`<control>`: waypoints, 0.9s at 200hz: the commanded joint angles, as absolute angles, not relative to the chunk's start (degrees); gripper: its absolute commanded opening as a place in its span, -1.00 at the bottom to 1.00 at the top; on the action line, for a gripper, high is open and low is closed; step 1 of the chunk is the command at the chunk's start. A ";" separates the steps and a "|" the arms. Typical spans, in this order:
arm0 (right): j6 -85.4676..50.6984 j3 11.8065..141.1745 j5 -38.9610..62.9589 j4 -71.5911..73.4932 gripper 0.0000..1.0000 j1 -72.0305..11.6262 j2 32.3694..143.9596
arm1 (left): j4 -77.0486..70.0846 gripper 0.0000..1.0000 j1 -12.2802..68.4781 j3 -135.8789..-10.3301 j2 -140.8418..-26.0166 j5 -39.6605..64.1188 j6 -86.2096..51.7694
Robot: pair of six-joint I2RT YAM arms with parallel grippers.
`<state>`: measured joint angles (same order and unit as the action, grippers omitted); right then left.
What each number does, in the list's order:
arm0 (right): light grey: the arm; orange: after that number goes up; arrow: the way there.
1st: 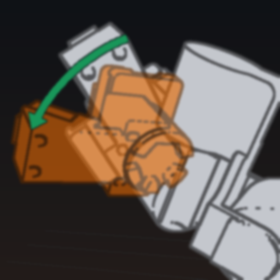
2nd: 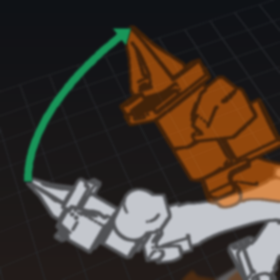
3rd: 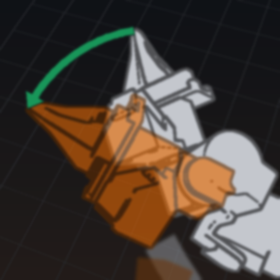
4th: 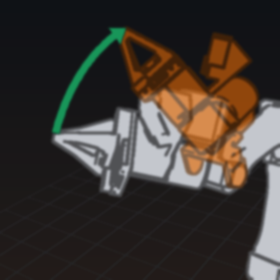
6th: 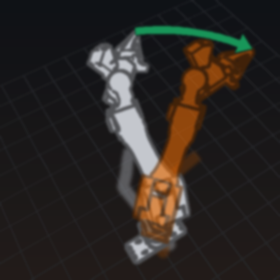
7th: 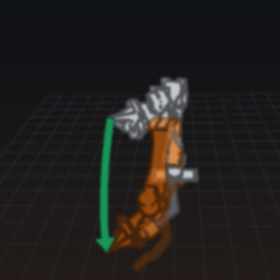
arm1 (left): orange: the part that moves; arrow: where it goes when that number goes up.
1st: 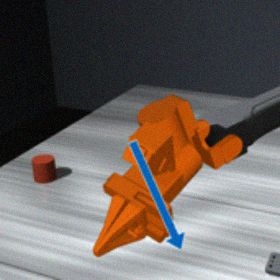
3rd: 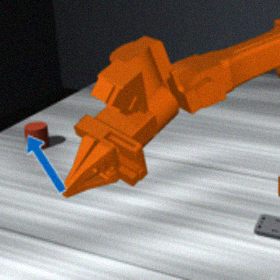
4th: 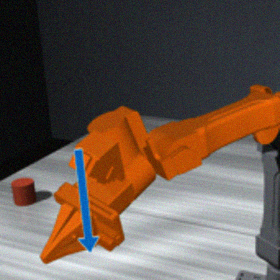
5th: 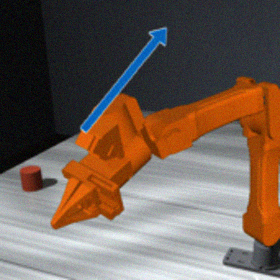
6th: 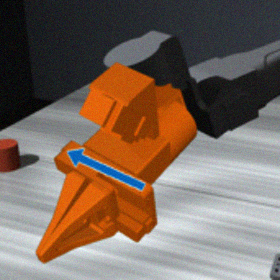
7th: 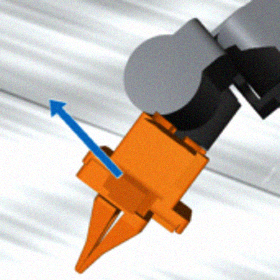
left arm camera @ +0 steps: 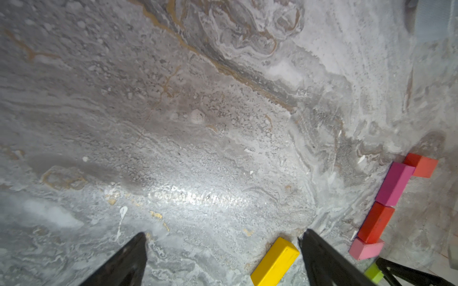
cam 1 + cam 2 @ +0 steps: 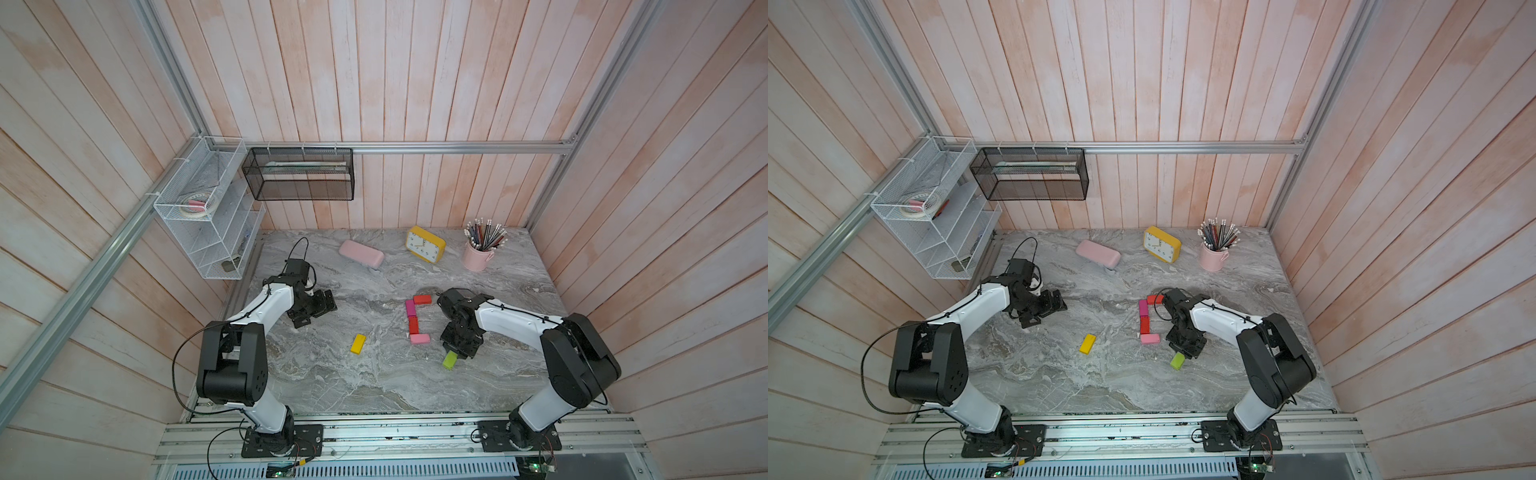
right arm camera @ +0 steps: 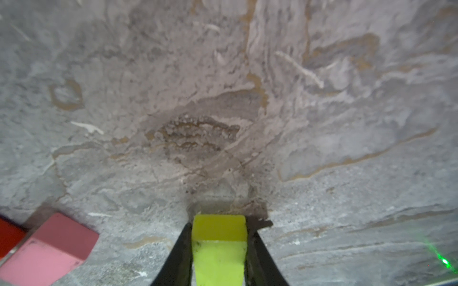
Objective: Assemble the number 6 with building blocks
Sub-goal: Pick up the building block from the center of the board, then assemble the building block at the center of the board.
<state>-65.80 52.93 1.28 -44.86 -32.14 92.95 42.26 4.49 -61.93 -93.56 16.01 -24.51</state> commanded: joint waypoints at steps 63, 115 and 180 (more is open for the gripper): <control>-50.48 66.34 -8.47 -47.01 -0.48 -31.28 96.82 | 41.91 0.96 4.04 -63.63 -92.67 15.26 -25.26; -39.36 70.93 -8.24 -46.09 -0.48 -30.16 102.31 | 39.15 0.96 4.17 -66.18 -92.45 13.78 -25.34; -34.01 74.54 -3.12 -46.58 -0.47 -29.00 104.41 | 39.43 0.96 4.51 -72.22 -95.52 13.62 -24.84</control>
